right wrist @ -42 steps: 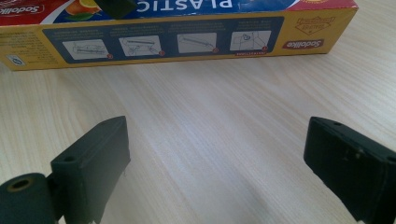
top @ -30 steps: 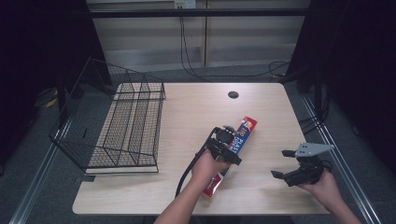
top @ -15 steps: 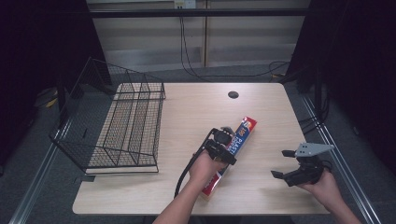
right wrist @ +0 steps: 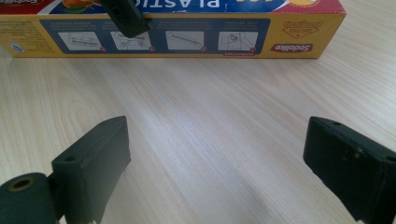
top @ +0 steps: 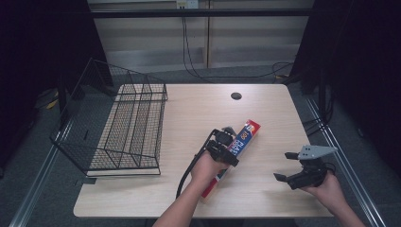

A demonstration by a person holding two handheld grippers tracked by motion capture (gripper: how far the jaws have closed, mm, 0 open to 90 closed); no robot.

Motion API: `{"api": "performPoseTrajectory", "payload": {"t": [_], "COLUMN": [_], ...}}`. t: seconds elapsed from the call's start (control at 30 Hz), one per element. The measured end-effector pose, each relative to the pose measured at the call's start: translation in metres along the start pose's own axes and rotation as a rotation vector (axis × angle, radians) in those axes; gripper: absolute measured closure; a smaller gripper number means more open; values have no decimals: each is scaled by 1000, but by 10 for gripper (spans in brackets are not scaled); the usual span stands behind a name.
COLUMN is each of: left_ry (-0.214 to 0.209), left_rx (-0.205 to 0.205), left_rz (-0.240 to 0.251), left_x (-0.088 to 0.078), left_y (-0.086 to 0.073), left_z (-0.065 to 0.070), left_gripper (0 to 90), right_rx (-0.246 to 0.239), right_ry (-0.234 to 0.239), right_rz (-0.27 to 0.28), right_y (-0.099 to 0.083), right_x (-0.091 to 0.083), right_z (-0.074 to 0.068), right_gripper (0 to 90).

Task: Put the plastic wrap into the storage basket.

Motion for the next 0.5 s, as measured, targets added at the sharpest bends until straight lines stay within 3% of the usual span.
{"api": "performPoseTrajectory", "payload": {"t": [0.13,0.23,0.3,0.37,0.43,0.5], "left_ry": [2,36,49,47,37,31], "left_rx": [7,28,88,103,69,70], "left_rz": [-14,-27,-69,-87,-76,-80], "left_x": [1,-3,-7,-10,-15,-23], "left_y": [2,4,3,2,2,2], "left_z": [0,2,1,0,-1,-6], "left_gripper": [359,400,426,431,431,432], "right_rx": [0,0,2,3,3,3], "right_ry": [-2,1,1,-2,0,-4], "right_rz": [-3,0,2,2,5,6], "right_y": [0,1,0,0,0,1], "right_x": [1,0,-1,-1,-1,-1], "right_z": [0,0,0,1,1,1], "right_gripper": [73,73,73,73,73,73]}}
Point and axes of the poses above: each handheld gripper's, and its own axes: x roughly forward along the jaws, y roughly out of its top, z roughly to its right, the point moved 5 cm from there along x, roughly forward along the jaws, and after that the axes turned 1 degree about -y, right-handed, at the moved point
